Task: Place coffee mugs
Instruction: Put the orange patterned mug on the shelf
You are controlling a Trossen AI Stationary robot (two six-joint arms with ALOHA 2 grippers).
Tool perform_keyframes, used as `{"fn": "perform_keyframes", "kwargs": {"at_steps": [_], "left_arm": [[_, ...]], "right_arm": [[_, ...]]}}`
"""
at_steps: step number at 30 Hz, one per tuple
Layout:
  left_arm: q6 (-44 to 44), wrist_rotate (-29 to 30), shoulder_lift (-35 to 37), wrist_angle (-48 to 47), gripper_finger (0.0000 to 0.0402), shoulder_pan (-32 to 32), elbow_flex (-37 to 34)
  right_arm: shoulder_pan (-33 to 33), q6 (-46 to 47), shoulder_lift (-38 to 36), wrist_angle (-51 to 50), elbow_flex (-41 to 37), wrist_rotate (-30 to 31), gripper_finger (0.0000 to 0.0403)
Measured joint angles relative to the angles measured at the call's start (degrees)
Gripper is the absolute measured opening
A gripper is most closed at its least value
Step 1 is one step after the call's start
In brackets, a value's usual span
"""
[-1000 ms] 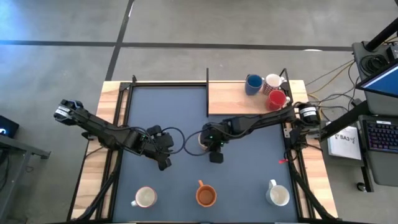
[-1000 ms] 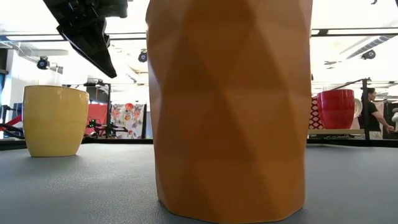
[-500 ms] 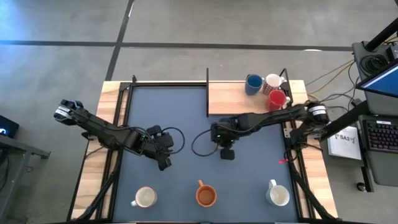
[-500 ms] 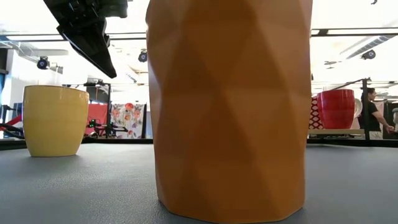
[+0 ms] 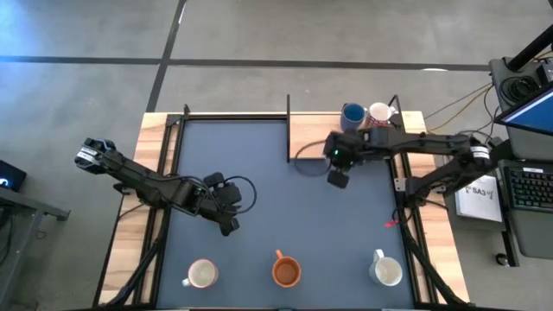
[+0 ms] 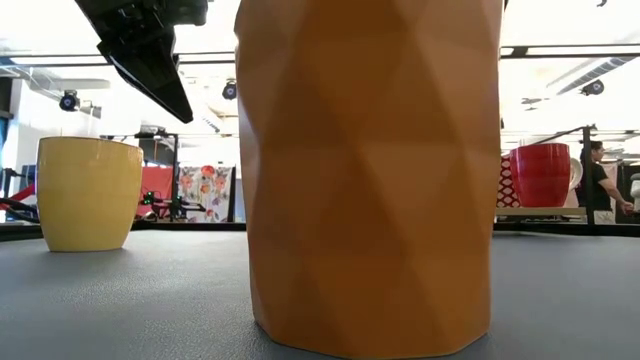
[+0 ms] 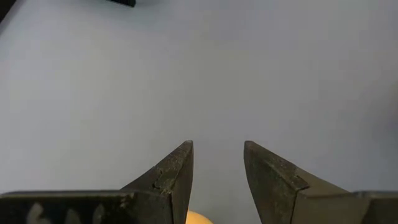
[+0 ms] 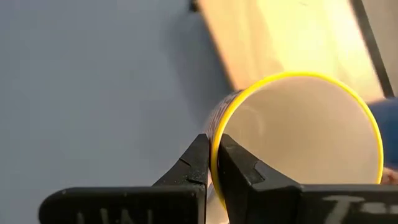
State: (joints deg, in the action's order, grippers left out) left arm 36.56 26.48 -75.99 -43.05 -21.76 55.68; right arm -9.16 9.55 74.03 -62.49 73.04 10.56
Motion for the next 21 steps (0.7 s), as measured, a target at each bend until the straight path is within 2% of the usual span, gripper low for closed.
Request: {"fn": "perform_keyframes", "kwargs": {"at_steps": [9, 16, 21], "left_arm": [[0.4, 0.0, 0.0, 0.3, 0.0125, 0.0, 0.0], [0.4, 0.0, 0.0, 0.3, 0.0125, 0.0, 0.0], [0.6, 0.0, 0.0, 0.4, 0.0125, 0.0, 0.0]], "right_arm": [[-14.0, -3.2, -5.6, -0.7, -7.6, -0.1, 0.0013], [-18.2, -6.1, -9.0, 6.8, -15.1, -4.6, 0.0013], [-20.1, -7.6, -9.1, 8.6, -17.2, -4.5, 0.0013]]}}
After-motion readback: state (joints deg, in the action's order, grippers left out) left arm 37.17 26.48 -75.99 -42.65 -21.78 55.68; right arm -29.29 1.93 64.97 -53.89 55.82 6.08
